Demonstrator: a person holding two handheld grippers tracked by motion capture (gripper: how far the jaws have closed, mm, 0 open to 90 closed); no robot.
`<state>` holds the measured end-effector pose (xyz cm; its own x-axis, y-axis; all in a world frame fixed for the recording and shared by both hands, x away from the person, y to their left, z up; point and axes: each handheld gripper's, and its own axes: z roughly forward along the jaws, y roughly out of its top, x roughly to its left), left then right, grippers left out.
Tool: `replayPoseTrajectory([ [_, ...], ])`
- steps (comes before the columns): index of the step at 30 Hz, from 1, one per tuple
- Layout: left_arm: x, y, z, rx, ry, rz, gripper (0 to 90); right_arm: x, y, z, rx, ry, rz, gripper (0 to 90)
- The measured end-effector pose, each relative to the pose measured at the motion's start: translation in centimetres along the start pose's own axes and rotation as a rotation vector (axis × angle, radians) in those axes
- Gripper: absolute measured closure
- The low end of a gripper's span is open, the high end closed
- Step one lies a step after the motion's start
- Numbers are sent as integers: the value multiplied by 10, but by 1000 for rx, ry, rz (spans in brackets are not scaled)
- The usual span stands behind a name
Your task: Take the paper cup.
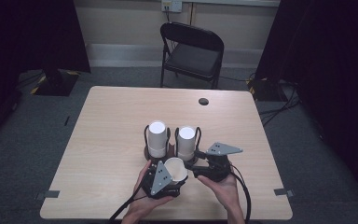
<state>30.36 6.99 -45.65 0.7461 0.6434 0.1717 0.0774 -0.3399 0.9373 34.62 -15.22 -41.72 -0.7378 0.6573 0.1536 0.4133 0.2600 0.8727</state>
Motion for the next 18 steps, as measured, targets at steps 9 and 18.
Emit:
replayPoseTrajectory([
  [9,12,-4,-9,-4,37,-63,223,-10,-12,-8,-77,-75,38,322],
  [18,26,-7,-22,-1,81,-78,223,-16,-29,-15,-128,-178,48,264],
])
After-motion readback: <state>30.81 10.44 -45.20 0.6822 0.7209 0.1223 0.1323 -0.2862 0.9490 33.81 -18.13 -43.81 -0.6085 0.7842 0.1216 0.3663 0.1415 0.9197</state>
